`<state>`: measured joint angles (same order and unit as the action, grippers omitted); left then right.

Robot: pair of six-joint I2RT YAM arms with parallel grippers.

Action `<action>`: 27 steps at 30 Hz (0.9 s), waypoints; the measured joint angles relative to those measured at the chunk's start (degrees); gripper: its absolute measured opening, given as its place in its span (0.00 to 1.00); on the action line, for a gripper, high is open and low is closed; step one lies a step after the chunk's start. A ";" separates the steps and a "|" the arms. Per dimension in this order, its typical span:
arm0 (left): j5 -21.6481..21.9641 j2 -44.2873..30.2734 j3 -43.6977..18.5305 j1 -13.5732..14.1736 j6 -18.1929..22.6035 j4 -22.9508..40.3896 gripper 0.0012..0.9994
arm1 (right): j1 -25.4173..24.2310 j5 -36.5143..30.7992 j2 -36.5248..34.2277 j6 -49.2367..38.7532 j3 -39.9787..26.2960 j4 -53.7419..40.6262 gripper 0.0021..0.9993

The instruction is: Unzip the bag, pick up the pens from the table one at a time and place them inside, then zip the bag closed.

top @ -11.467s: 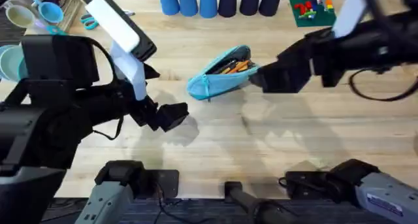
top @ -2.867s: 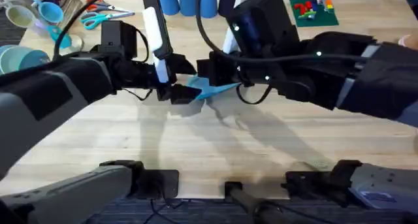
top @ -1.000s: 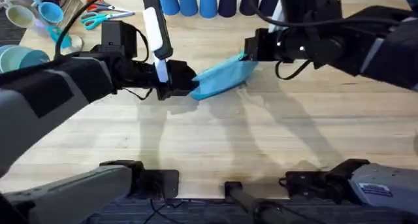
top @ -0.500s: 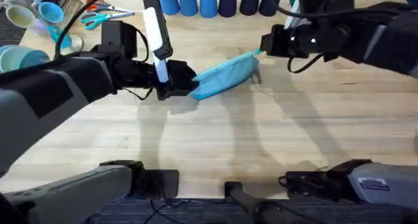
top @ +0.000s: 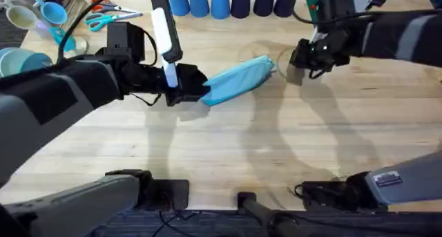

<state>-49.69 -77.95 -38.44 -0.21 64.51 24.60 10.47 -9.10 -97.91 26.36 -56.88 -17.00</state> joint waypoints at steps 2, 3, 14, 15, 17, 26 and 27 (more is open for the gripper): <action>0.00 0.00 0.00 0.00 0.00 0.00 0.04 | -0.10 -0.37 -0.57 0.48 -0.13 0.78 0.03; -0.02 0.00 0.00 0.00 -0.02 0.02 0.04 | -0.10 -0.47 -0.73 0.64 -0.13 0.95 0.03; 0.00 0.00 0.00 0.00 -0.24 0.02 0.04 | -0.10 -0.58 0.29 0.93 -0.11 1.10 0.03; 0.00 0.00 0.00 0.00 -0.24 0.02 0.04 | -0.10 -0.58 1.17 1.07 -0.10 1.06 0.05; 0.00 0.00 0.00 0.00 -0.24 0.02 0.04 | -0.10 -0.57 4.07 0.98 -0.09 1.03 0.25; 0.00 0.00 0.00 0.00 -0.24 0.02 0.04 | 0.97 1.50 20.17 -6.97 -0.11 -4.96 1.00; 0.00 0.00 0.00 0.00 -0.24 0.02 0.04 | 1.27 2.30 21.19 -8.11 -0.11 -6.26 1.00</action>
<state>-49.69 -77.95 -38.44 -0.21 64.27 24.62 11.74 -6.80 -76.72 18.25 -56.99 -23.27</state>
